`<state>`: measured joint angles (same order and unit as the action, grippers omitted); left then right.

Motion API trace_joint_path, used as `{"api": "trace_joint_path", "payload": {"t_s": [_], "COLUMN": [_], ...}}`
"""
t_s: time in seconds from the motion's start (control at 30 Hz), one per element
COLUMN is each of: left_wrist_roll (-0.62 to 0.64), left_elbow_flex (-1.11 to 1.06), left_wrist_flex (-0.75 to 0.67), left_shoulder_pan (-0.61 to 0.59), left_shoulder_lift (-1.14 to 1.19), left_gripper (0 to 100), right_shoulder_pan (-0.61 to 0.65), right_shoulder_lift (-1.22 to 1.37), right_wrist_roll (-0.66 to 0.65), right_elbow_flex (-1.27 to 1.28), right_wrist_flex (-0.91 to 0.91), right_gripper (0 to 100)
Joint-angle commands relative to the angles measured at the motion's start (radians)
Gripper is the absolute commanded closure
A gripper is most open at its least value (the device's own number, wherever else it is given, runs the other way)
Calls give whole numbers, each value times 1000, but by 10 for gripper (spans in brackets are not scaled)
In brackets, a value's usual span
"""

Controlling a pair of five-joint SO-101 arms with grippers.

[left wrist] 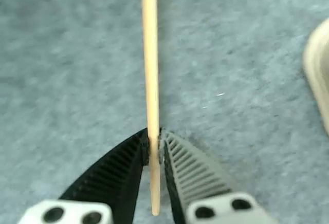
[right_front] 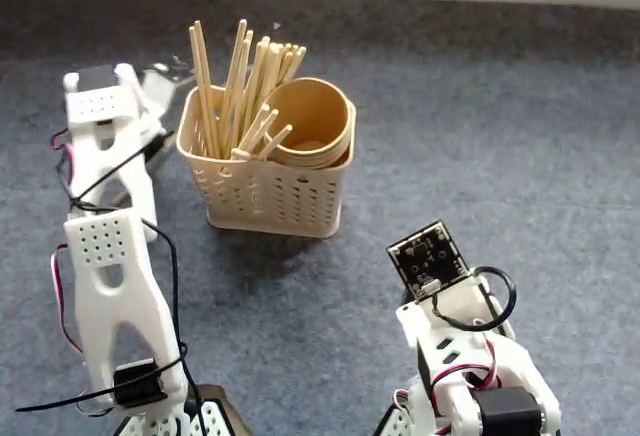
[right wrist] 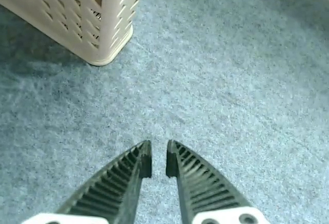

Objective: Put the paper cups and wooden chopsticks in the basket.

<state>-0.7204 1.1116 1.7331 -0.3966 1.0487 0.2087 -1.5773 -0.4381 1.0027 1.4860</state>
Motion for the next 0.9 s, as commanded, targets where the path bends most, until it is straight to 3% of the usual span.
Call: {"api": "trace_joint_path", "payload": {"t_s": [0.0, 0.17, 0.37, 0.53, 0.67, 0.87], "left_wrist_roll": [86, 278, 574, 638, 657, 678], "left_elbow_flex": [136, 286, 455, 452, 323, -205], "left_wrist_flex": [21, 23, 35, 38, 40, 34], "left_shoulder_pan": [-67, -104, -42, 110, 289, 524], "left_shoulder_lift": [-128, -255, -455, -662, -878, -1244], "left_gripper": [996, 996, 996, 996, 996, 996], "right_shoulder_pan": [-10, -10, -10, -10, -10, -10], "right_shoulder_lift": [-4, -4, -4, -4, -4, -4], "right_wrist_roll": [-11, -11, -11, -11, -11, -11], "right_elbow_flex": [-2, -2, -2, -2, -1, -1], "right_wrist_flex": [5, 4, 4, 4, 4, 4], "right_gripper": [933, 933, 933, 933, 933, 933]}}
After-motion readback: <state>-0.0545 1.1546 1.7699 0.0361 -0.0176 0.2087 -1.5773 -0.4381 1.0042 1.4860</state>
